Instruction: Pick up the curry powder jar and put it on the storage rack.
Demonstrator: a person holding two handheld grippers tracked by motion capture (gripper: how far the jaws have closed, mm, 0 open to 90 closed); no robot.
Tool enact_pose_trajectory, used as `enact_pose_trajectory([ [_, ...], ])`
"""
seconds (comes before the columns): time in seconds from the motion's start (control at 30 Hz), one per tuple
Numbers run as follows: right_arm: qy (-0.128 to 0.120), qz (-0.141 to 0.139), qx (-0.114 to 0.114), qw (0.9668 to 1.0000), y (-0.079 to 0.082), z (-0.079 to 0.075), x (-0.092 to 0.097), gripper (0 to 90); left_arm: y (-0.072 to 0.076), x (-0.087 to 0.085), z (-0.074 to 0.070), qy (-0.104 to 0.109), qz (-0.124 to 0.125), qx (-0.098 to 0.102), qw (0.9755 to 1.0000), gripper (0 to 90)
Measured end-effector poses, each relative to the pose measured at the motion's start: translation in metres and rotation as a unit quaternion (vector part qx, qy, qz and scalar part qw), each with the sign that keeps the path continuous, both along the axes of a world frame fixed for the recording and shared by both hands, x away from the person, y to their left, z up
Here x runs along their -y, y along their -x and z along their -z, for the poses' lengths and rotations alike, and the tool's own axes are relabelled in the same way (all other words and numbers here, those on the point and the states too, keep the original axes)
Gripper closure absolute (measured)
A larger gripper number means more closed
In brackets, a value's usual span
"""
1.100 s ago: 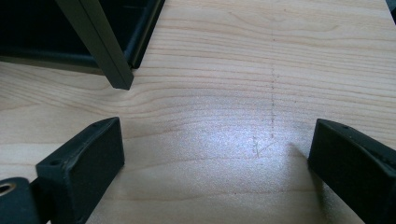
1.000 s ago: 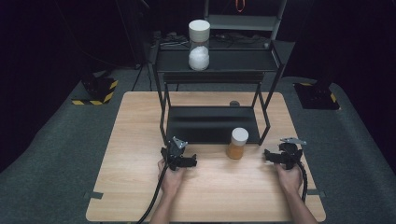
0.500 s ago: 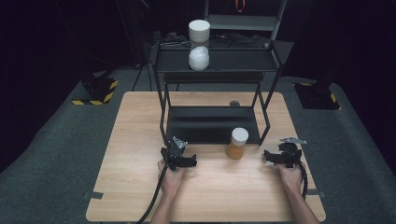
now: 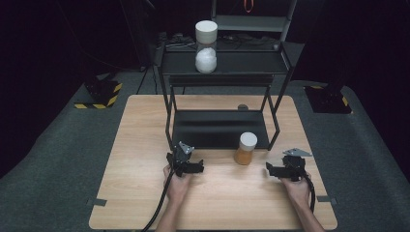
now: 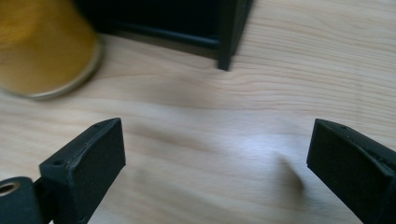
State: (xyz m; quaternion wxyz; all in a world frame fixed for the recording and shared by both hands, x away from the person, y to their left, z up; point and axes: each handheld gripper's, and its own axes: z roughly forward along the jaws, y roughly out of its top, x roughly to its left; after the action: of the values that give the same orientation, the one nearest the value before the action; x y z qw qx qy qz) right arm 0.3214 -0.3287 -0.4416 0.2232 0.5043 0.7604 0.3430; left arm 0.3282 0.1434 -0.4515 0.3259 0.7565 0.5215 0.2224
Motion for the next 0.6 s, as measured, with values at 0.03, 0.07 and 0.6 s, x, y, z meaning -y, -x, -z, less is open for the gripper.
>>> enact_pose_trajectory([
  [0.03, -0.001, -0.008, 0.002, 1.0000, 0.002, 0.000, -0.002, 3.5, 0.000, 0.000, 0.000, 0.000, 0.000, 0.000, 1.0000, 3.9],
  [0.07, 0.000, -0.014, 0.005, 0.9999, 0.003, 0.001, -0.003, 3.5, 0.000, 0.000, 0.000, 0.000, 0.000, 0.000, 1.0000, 3.9],
  [0.6, -0.006, -0.073, 0.011, 0.9972, 0.001, 0.003, -0.032, 4.0, 0.000, 0.000, 0.000, 0.000, 0.000, 0.000, 1.0000, 3.9],
])
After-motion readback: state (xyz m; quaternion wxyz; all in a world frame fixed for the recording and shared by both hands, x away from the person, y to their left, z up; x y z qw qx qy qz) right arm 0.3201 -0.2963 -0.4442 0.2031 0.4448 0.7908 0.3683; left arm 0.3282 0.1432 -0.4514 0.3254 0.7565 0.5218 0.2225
